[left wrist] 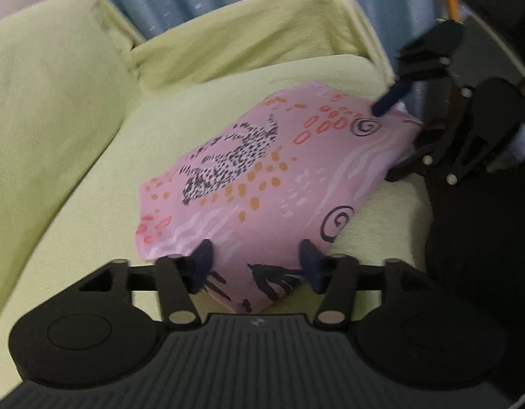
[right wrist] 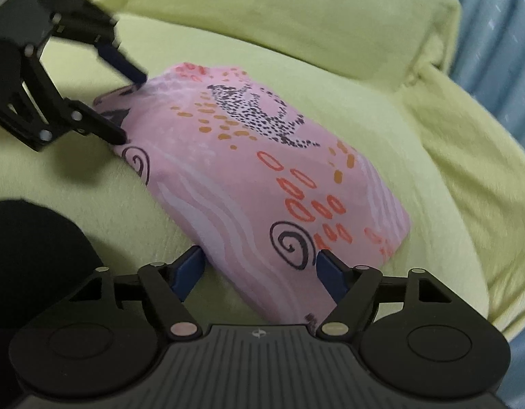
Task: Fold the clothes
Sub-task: 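Grasp the pants corner with the left gripper while the right gripper grasps the other corner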
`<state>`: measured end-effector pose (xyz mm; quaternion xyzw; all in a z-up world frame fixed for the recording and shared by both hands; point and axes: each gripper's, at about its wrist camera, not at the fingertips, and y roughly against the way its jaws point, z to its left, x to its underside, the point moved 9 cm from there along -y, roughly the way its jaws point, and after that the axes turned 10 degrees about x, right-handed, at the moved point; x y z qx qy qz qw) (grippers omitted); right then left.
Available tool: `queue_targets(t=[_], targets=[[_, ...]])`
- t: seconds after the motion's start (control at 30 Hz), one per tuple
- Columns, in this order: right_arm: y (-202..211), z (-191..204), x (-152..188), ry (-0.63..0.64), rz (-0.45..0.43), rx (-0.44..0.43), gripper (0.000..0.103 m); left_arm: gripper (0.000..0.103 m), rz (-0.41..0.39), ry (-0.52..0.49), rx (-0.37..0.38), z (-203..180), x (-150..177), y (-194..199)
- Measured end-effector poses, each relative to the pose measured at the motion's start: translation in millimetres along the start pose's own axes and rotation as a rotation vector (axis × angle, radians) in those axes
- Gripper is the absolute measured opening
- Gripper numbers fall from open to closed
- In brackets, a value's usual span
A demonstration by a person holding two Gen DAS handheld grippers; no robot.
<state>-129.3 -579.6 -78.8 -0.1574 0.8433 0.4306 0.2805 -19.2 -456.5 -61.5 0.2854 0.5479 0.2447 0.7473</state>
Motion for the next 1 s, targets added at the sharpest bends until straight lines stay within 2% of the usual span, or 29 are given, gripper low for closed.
queue_targets(t=[0.03, 0.13, 0.2, 0.37, 0.4, 0.47, 0.5, 0.57, 0.7, 0.87, 0.97, 1.0], targets=[[0, 0, -1, 0.029, -0.009, 0.011, 0.070, 0.063, 0.000, -0.039, 0.004, -4, 0, 1], [2, 1, -5, 0.081, -0.029, 0.022, 0.060, 0.063, 0.021, -0.186, -0.002, -19, 4, 1], [3, 1, -10, 0.087, -0.036, 0.015, 0.046, 0.063, 0.030, -0.258, -0.017, -27, 3, -3], [9, -9, -17, 0.029, -0.041, -0.005, 0.045, 0.066, 0.041, -0.395, -0.075, -40, -9, -22], [11, -11, -17, 0.018, -0.040, -0.008, 0.045, 0.064, 0.045, -0.434, -0.093, -42, -13, -27], [14, -15, -16, 0.007, -0.036, -0.009, 0.047, 0.047, 0.062, -0.501, -0.128, -43, -18, -35], [17, -16, -16, 0.006, -0.036, -0.010, 0.049, 0.036, 0.071, -0.505, -0.131, -42, -19, -38], [23, -12, -19, 0.012, -0.053, -0.020, 0.053, 0.034, 0.076, -0.462, -0.111, -36, -22, -41], [28, 4, -36, 0.018, -0.097, -0.075, 0.055, 0.033, 0.040, -0.223, -0.014, -12, -30, -32], [6, 39, -56, 0.119, -0.100, -0.071, 0.055, 0.033, 0.032, -0.196, 0.001, -5, -32, -28], [-7, 36, -50, 0.173, -0.075, 0.016, 0.046, 0.034, 0.029, -0.188, 0.007, -2, -33, -26], [-9, 31, -46, 0.188, -0.070, 0.056, 0.045, 0.035, 0.027, -0.186, 0.009, -1, -33, -25]])
